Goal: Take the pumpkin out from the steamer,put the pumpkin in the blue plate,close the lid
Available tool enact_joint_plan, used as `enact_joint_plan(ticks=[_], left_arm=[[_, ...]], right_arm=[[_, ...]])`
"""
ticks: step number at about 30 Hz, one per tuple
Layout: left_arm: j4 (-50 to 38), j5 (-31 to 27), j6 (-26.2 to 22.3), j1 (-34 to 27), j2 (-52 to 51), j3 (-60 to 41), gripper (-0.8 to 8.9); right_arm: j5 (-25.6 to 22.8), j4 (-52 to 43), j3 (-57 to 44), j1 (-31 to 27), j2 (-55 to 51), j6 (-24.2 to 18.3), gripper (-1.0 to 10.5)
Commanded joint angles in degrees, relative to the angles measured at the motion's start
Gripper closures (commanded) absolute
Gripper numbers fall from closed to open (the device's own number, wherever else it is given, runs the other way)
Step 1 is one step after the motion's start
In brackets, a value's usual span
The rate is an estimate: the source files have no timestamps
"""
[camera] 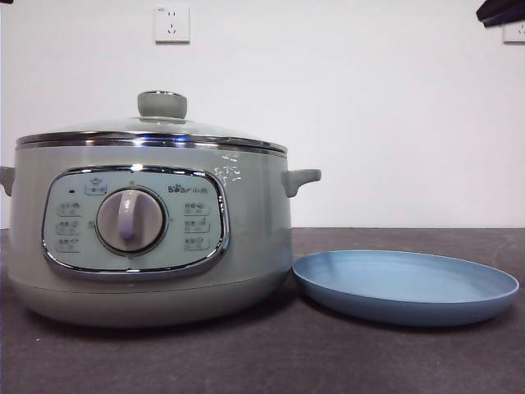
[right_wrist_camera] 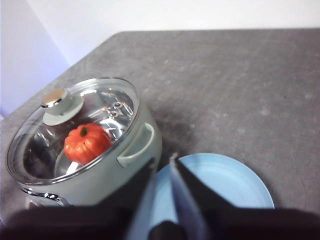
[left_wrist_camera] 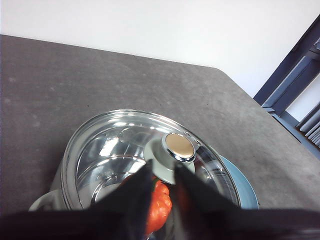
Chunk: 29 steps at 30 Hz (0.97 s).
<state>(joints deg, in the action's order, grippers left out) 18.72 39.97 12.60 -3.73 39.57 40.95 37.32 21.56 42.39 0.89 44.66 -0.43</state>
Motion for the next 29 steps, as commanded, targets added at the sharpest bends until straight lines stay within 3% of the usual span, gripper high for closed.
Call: enact_joint_plan(ticks=[1, 4, 14, 29], left_arm=[[-0.13, -1.05, -0.7, 0.87, -0.15, 0.28, 4.05], [0.42, -1.33, -0.59, 1.75, 0.11, 0.39, 4.05], [3.13, -6.86, -2.51, 7.98, 6.84, 6.34, 4.05], [11.82, -26.82, -11.67, 27.67, 26.36, 22.75, 4.04]], right_arm=[[-0.33, 0.0, 0.22, 0.11, 0.48, 0.13, 5.2], [-1.92, -0.04, 0.22, 0.26, 0.57, 1.01, 4.1], [-1.7, -0.04, 0.22, 2.32, 0.57, 1.42, 4.1], [-1.7, 0.0, 0.22, 2.34, 0.61, 1.92, 4.1]])
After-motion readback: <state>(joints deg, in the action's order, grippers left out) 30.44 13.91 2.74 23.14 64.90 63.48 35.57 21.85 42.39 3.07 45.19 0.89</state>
